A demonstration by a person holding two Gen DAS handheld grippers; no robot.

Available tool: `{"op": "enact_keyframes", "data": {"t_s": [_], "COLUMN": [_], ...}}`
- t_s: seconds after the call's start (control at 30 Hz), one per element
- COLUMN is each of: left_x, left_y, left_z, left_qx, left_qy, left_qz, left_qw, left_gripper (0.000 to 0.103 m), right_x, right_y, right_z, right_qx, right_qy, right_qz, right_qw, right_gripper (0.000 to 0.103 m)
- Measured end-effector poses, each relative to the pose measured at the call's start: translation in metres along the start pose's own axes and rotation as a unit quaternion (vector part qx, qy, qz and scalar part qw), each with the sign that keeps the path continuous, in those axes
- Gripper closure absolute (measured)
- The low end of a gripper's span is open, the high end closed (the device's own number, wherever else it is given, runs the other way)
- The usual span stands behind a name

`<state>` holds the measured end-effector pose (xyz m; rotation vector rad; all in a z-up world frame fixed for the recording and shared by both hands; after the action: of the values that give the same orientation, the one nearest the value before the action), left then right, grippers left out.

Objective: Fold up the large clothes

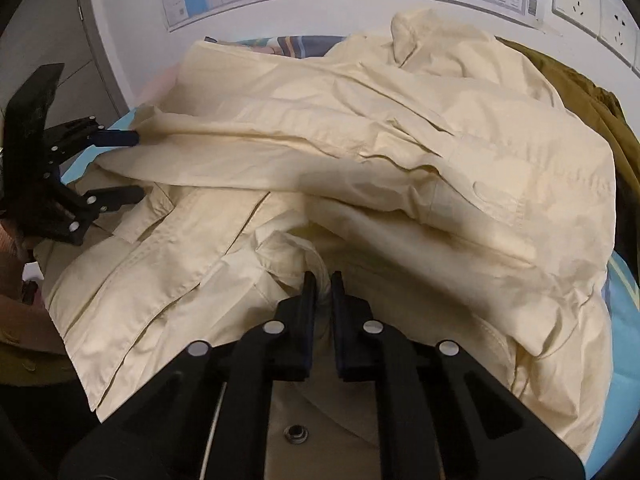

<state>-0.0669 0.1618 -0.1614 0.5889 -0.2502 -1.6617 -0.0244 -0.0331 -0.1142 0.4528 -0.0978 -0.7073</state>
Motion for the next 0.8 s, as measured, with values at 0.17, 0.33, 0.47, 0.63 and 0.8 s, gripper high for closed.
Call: {"op": "enact_keyframes", "data": {"t_s": [0.17, 0.33, 0.47, 0.63, 0.8], "left_x": [0.0, 0.009, 0.006, 0.0, -0.009], "left_y": [-0.011, -0.033, -0.054, -0.083, -0.105], "left_z": [0.02, 0.042, 0.06, 0.08, 0.086], "left_qx": [0.022, 0.038, 0.056, 0.074, 0.074], "left_qy": [-0.002, -0.013, -0.04, -0.077, -0.095], "left_qz": [-0.006, -0.026, -0.019, 0.001, 0.023], "left_qw": [0.9997, 0.9988, 0.9975, 0.9943, 0.9925], "left_gripper": [0.02, 0.02, 0.02, 0.02, 0.019], "right_x": [-0.002, 0.011, 0.03, 0.06, 0.077], "right_y": [-0.015, -0.053, -0.093, -0.144, -0.182], "right_z": [0.049, 0.088, 0.109, 0.126, 0.114], "right_qx": [0.039, 0.057, 0.063, 0.092, 0.082], "right_qy": [0.029, 0.022, -0.01, -0.028, -0.02], "right_qz": [-0.002, -0.021, -0.058, -0.131, -0.175], "right_qw": [0.999, 0.998, 0.996, 0.987, 0.981], "right_gripper": [0.048, 0.045, 0.044, 0.035, 0.031]}}
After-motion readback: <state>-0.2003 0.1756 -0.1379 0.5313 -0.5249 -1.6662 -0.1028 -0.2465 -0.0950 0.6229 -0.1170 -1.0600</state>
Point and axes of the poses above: each gripper's, at about its wrist camera, not at the fingertips, and z roughly against the way its jaws point, x to its right, y to its top, the point moved 8 cm from there along -z, roughly the way its jaws point, and after that the axes turned 14 degrees about -x, right-handed, at the moved point
